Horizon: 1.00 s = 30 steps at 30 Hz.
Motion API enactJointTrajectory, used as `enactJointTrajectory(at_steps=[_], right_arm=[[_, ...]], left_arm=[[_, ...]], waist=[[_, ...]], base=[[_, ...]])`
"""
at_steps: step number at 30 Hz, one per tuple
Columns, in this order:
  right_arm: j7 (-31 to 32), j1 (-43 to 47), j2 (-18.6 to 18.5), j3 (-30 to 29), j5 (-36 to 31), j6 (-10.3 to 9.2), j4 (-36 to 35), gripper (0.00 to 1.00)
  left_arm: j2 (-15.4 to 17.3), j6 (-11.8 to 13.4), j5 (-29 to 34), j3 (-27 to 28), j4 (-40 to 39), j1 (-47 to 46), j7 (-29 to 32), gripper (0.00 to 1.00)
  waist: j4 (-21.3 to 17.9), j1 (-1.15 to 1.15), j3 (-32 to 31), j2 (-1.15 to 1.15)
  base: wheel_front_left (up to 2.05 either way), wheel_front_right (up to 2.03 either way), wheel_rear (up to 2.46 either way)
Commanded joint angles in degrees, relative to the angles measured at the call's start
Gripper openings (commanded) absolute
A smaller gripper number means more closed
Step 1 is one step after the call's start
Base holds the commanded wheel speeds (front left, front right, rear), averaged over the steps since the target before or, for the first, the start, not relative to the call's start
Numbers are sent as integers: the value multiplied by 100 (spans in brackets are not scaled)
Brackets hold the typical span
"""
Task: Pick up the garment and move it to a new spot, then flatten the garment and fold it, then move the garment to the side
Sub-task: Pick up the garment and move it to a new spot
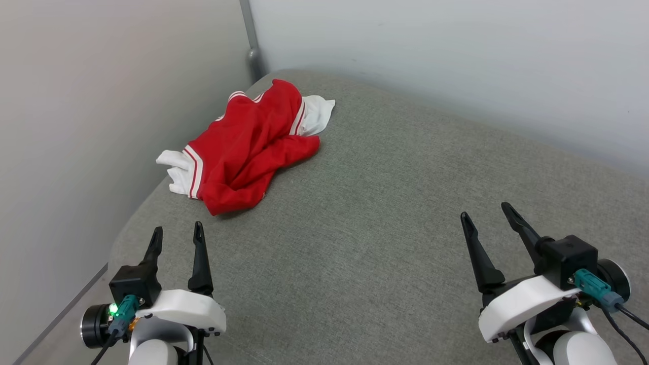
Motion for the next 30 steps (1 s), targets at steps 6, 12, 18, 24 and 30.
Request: enactJointTrajectory(at_steps=[6, 12, 18, 24, 30], right_arm=[[-36, -62, -42, -33, -24, -2, 40, 100], [-1, -80, -51, -57, -9, -2, 61, 100], [85, -191, -103, -63, -43, -2, -56, 100], [183, -381, -233, -28, -8, -2, -229, 100], [166, -693, -412, -97, 65, -3, -344, 100]], left_arm=[[-14, 80, 83, -5, -60, -26, -15, 100], [-17, 57, 4, 22, 52, -210, -15, 100], [183, -142, -123, 97, 281, -1003, 66, 100], [808, -367, -345, 283, 586, -2406, 920, 100], [1547, -499, -525, 420, 1001, -3574, 2312, 100]], waist=[[46, 0, -15, 0], [-15, 0, -1, 0], [-346, 0, 247, 0], [-892, 0, 803, 0], [-1458, 0, 1569, 0]], base=[[0, 0, 0], [0, 0, 0], [0, 0, 0], [0, 0, 0], [0, 0, 0]])
